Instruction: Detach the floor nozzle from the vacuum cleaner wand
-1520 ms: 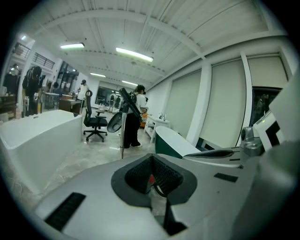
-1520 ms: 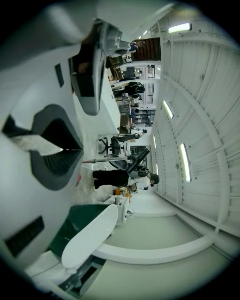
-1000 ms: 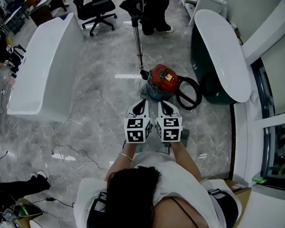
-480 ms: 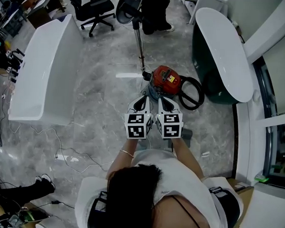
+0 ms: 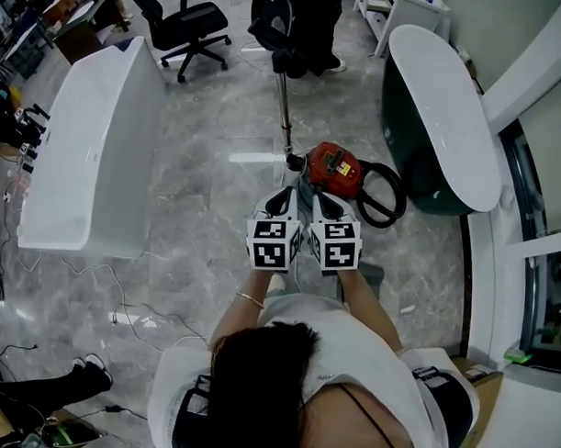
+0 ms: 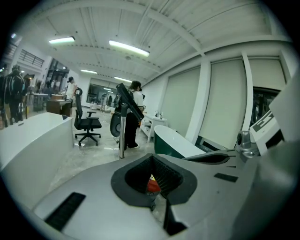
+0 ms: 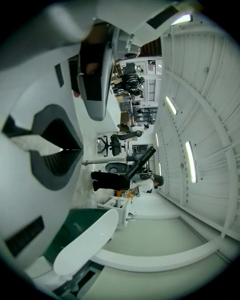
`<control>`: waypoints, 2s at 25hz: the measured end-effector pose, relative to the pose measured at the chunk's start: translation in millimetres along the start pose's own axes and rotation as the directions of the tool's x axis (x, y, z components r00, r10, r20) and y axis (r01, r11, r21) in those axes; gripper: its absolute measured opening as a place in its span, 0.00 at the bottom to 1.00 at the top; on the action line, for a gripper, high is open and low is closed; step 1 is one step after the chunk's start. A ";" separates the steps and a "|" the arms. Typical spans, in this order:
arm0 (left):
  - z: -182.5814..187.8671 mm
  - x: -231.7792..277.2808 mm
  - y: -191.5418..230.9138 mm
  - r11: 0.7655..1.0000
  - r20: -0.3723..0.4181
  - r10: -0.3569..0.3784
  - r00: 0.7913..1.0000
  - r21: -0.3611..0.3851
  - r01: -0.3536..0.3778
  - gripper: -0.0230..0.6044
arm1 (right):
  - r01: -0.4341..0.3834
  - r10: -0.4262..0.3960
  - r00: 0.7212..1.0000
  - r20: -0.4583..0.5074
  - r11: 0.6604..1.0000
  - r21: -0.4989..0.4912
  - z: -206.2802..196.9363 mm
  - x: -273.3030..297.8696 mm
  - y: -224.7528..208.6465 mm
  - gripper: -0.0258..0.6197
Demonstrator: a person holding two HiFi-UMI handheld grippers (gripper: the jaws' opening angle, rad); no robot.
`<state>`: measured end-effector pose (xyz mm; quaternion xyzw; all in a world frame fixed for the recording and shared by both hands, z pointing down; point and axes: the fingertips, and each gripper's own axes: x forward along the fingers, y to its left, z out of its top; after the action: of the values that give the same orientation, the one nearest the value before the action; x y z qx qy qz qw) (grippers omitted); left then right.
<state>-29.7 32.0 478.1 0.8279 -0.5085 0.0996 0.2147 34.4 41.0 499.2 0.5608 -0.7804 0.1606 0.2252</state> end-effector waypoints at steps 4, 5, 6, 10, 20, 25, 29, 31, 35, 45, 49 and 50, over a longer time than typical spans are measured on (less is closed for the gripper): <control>5.5 2.4 16.2 1.000 -0.006 -0.009 1.000 0.003 0.009 0.04 | 0.004 -0.004 1.000 0.001 1.000 0.026 7.1 11.8 7.7 0.06; 7.5 2.8 20.4 1.000 -0.005 -0.009 1.000 0.000 0.009 0.04 | 0.003 -0.003 1.000 -0.002 0.999 0.040 8.2 14.8 8.9 0.06; 9.0 3.5 24.3 1.000 -0.005 -0.012 1.000 -0.003 0.012 0.04 | 0.002 -0.002 1.000 -0.005 0.999 0.055 9.2 17.6 9.8 0.06; 13.0 7.1 33.4 0.999 -0.013 -0.054 0.998 0.004 0.054 0.04 | 0.020 -0.020 1.000 -0.004 0.998 0.064 13.9 26.1 14.4 0.06; 21.2 8.9 53.7 0.999 -0.006 -0.047 0.999 -0.010 0.047 0.04 | 0.043 -0.042 0.999 -0.026 0.997 0.065 13.9 34.7 21.3 0.06; 19.9 9.3 59.3 0.999 -0.010 -0.039 0.999 -0.017 0.039 0.04 | 0.058 -0.057 0.998 -0.028 0.998 0.010 12.8 37.0 24.0 0.06; 19.1 10.5 58.8 0.999 -0.018 -0.041 0.999 -0.018 0.041 0.04 | 0.051 -0.051 0.999 -0.017 0.998 0.045 19.0 40.4 23.6 0.06; 17.7 12.0 58.4 0.999 -0.023 -0.046 0.999 -0.027 0.045 0.04 | 0.049 -0.049 0.999 -0.009 0.998 0.049 23.6 41.8 23.6 0.06; 12.1 15.6 57.7 0.997 -0.037 -0.048 0.998 -0.063 0.045 0.04 | 0.040 -0.040 0.999 0.004 0.998 0.057 30.9 44.2 21.0 0.06; 21.6 27.1 62.2 0.998 -0.022 -0.017 1.000 -0.069 0.016 0.04 | 0.016 -0.016 1.000 0.000 0.999 0.045 35.6 57.0 18.1 0.06; 22.9 34.9 60.9 0.998 -0.023 -0.009 1.000 -0.070 0.007 0.04 | 0.010 -0.010 1.000 0.001 0.999 0.041 37.9 61.7 10.8 0.06; 22.6 37.2 59.8 0.998 -0.027 -0.009 1.000 -0.068 0.008 0.04 | 0.009 -0.009 1.000 -0.001 0.999 0.042 37.7 62.9 8.3 0.06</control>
<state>-66.5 -31.4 487.5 0.8209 -0.5052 0.0925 0.2498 3.2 -25.8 500.7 0.5690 -0.7741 0.1762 0.2144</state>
